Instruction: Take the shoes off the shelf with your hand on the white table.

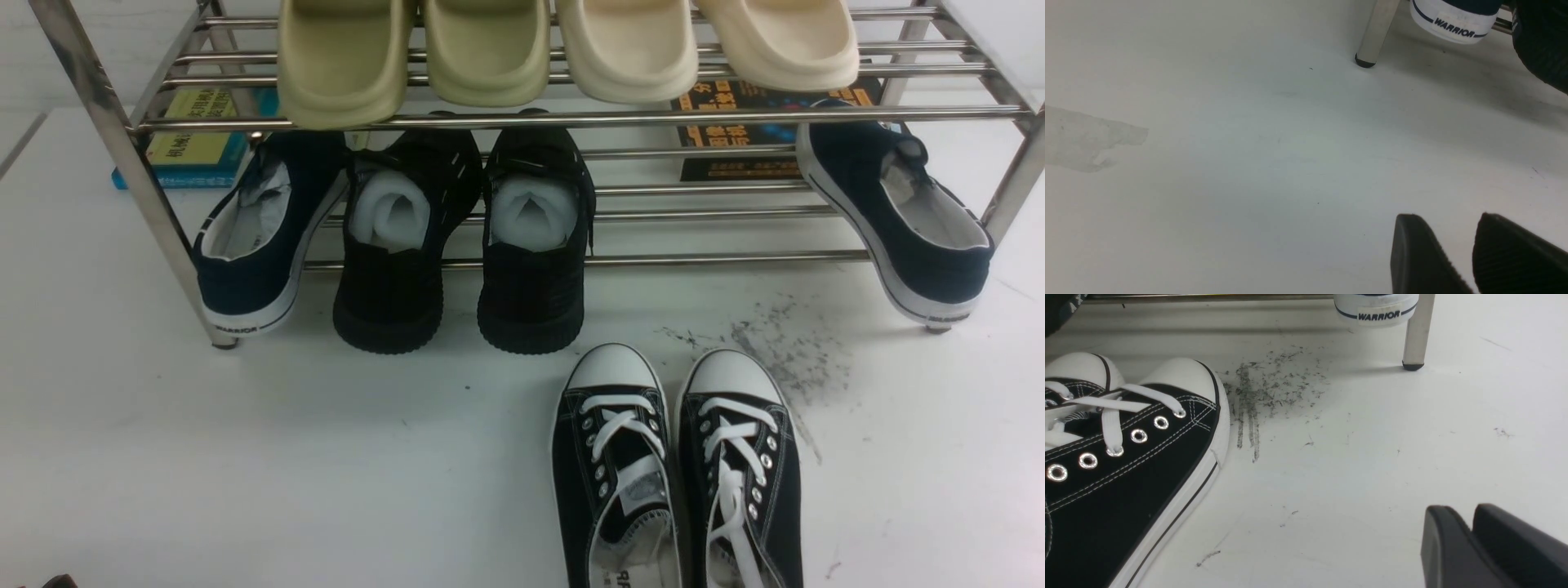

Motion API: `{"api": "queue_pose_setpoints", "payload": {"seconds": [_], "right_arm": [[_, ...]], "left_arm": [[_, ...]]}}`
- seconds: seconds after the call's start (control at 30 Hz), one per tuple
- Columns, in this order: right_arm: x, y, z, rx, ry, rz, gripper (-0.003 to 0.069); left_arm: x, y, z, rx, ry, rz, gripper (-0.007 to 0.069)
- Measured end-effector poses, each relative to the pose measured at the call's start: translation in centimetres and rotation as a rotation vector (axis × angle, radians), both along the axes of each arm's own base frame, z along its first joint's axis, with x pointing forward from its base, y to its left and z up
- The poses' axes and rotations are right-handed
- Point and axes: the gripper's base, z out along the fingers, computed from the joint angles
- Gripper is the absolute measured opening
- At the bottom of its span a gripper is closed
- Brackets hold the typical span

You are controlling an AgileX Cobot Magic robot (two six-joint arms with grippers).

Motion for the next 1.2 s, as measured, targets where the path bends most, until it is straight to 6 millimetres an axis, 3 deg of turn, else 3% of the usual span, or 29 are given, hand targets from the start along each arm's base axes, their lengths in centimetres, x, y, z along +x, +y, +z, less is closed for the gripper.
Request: {"api": "queue_pose_setpoints", "payload": {"seconds": [1.2], "right_arm": [[0.00,0.00,0.00,0.000,0.000,0.000,0.0153]], "left_arm": [[0.00,0.00,0.00,0.000,0.000,0.000,0.0242]]}}
